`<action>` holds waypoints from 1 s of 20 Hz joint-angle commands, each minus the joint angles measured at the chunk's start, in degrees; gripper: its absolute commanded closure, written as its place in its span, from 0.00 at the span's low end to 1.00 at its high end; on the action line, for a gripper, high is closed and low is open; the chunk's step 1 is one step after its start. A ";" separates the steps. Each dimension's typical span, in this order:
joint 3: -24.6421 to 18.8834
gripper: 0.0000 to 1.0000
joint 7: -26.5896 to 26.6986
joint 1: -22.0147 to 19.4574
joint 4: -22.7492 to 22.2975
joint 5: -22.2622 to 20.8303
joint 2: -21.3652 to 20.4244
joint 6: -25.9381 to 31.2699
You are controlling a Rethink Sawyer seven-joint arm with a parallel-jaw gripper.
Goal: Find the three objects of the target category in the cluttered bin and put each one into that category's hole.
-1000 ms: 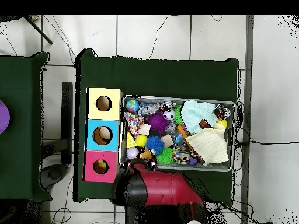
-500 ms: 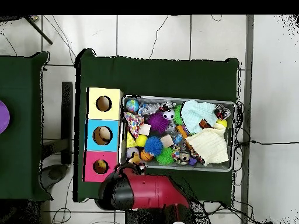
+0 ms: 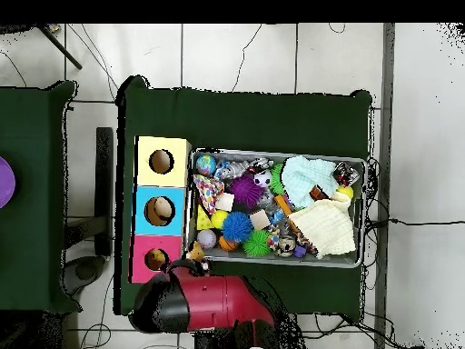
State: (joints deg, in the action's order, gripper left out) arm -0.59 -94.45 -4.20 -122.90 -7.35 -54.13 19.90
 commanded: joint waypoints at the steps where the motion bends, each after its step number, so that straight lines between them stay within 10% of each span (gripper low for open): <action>1: -1.21 1.00 -12.63 1.04 -1.36 3.98 1.85 -0.31; 20: 1.12 1.00 -15.40 7.31 0.14 6.53 6.73 -4.05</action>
State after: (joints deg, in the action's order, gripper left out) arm 0.45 -94.89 1.45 -122.88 -4.35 -50.88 19.54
